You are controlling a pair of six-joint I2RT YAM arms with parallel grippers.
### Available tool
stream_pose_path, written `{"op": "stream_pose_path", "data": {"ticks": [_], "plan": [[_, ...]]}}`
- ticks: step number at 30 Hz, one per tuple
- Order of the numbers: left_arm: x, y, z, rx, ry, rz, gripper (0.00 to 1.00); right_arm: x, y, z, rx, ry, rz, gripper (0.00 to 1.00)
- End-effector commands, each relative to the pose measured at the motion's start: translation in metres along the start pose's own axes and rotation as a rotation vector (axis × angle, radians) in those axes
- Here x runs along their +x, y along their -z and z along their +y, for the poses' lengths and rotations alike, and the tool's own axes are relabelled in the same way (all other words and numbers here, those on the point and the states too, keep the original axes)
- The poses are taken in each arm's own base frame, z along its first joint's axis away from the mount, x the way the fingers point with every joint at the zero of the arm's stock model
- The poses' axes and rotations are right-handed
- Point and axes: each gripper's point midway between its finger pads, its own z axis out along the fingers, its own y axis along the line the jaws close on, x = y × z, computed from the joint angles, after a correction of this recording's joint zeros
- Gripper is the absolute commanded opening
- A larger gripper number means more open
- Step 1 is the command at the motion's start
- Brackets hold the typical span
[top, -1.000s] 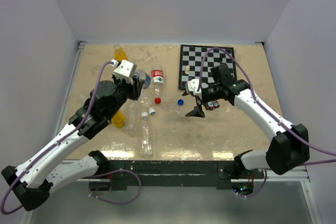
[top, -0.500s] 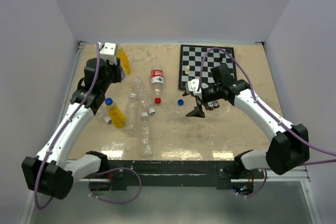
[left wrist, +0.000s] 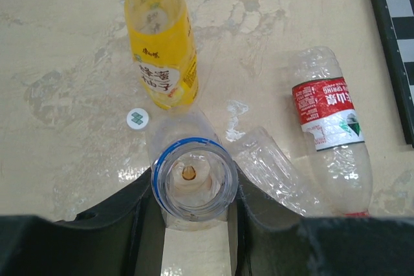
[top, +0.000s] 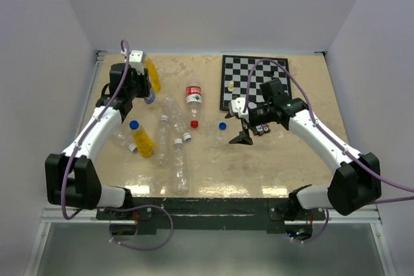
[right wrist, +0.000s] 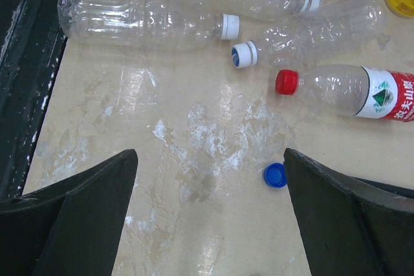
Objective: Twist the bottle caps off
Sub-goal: Place the plastic bottle at the center of the board.
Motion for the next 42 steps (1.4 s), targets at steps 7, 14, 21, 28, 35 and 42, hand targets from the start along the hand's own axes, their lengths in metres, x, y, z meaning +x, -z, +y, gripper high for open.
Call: {"op": "stream_pose_path", "data": {"ticks": [7,14,21,28,35,42], "plan": [[-0.031,-0.023,0.013,-0.026,0.028,-0.052,0.17,-0.004,0.004,0.001,0.010,0.020,-0.001,0.98],[-0.027,-0.028,0.017,-0.037,0.038,-0.033,0.34,-0.003,0.004,0.001,0.009,0.019,0.000,0.98],[-0.030,-0.025,0.018,-0.043,0.050,-0.036,0.60,-0.002,0.003,0.002,0.006,0.014,0.001,0.98],[-0.039,-0.014,0.017,-0.041,0.051,-0.058,0.78,-0.001,0.003,0.001,0.006,0.012,0.003,0.98],[-0.054,0.007,0.023,-0.079,0.058,-0.112,0.89,0.000,0.003,0.001,0.007,0.013,0.006,0.98],[-0.068,0.030,0.020,-0.073,0.063,-0.166,0.98,0.000,0.003,0.001,0.007,0.015,0.008,0.98]]}}
